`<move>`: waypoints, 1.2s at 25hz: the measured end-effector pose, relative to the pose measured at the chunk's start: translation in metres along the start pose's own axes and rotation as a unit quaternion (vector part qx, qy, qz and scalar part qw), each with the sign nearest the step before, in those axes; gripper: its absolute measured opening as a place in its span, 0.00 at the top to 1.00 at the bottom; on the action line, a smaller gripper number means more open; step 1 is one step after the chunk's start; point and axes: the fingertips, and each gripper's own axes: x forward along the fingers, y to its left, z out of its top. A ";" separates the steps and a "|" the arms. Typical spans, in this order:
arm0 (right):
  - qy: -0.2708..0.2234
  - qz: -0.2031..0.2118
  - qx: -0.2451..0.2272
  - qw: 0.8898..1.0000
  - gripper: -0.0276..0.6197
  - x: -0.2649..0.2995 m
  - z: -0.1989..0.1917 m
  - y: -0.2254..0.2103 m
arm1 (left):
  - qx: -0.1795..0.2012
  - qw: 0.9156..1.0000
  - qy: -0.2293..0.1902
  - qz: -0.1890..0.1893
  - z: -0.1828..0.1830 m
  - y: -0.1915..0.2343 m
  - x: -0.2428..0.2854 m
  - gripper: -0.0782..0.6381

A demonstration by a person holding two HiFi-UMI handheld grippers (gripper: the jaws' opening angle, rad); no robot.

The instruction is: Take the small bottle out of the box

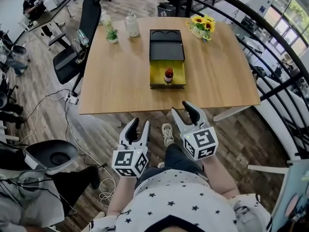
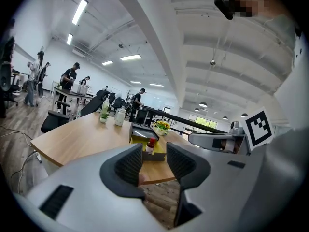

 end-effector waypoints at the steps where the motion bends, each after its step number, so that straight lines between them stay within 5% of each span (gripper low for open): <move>1: 0.001 0.001 -0.001 1.000 0.71 0.008 0.001 -0.006 | 0.001 1.000 0.001 0.001 0.001 0.002 0.008 0.69; 30: 0.118 0.026 -0.034 0.992 0.71 0.191 -0.043 -0.117 | -0.022 0.997 0.065 0.031 0.012 0.051 0.154 0.69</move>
